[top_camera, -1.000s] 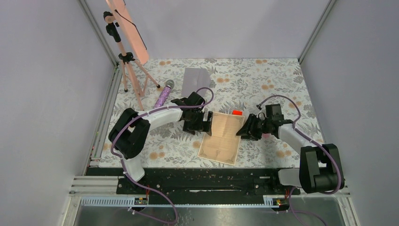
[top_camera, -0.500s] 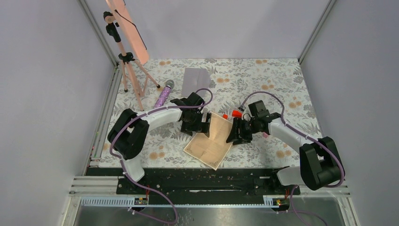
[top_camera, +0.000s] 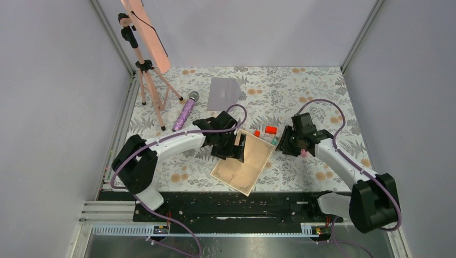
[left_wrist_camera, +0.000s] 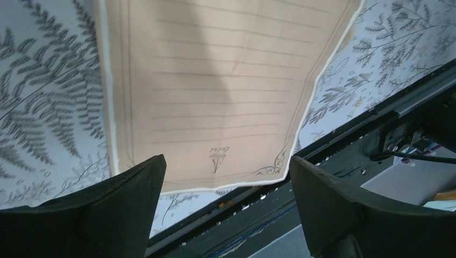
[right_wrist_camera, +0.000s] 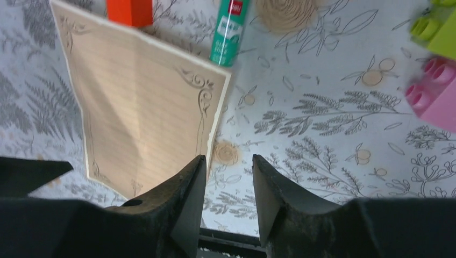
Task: Place the letter into the envelope and seal it
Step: Move the solid glue at the center of the board.
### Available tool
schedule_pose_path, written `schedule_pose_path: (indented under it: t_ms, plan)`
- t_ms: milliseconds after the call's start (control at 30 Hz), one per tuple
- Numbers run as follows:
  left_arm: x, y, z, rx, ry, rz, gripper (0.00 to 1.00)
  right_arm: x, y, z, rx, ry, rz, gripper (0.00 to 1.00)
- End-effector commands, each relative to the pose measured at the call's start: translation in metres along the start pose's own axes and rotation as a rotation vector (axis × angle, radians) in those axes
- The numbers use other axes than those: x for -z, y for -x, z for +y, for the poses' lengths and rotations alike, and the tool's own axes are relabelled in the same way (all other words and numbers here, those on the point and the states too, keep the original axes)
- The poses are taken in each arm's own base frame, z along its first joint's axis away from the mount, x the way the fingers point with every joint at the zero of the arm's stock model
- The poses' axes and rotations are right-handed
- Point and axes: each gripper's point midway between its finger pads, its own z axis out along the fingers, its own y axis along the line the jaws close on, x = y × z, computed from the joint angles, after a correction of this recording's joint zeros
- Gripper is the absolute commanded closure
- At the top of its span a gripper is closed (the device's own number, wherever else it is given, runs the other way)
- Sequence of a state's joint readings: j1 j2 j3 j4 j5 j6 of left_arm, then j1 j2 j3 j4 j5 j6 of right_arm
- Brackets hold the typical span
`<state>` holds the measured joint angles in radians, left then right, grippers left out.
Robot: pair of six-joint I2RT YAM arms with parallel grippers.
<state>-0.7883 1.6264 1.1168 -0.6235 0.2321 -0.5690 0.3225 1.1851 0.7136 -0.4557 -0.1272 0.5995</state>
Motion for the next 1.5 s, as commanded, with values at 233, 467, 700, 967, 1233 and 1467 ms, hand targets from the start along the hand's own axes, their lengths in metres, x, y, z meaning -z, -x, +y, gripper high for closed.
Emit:
schedule_pose_path:
  t_ms: [233,467,700,967,1233,1467]
  plan:
    - [-0.050,-0.006,0.040,0.045,0.165,0.080,0.15,-0.029,0.073,-0.002,-0.055,-0.205,-0.077,0.50]
    - [-0.041,0.001,0.064,0.077,0.245,0.036,0.15,-0.060,0.076,-0.006,-0.034,-0.284,0.039,0.45]
    - [-0.029,0.018,0.065,0.047,0.278,-0.017,0.13,-0.071,0.066,-0.014,-0.023,-0.312,0.105,0.48]
    - [-0.023,0.031,0.063,0.022,0.291,-0.048,0.12,-0.075,0.059,-0.018,-0.016,-0.319,0.126,0.74]
    - [-0.017,0.032,0.059,0.011,0.275,-0.060,0.12,-0.058,0.057,-0.026,-0.008,-0.355,0.106,0.82]
    - [-0.019,0.034,0.057,0.005,0.266,-0.053,0.11,-0.045,0.055,-0.044,0.062,-0.431,0.106,0.81]
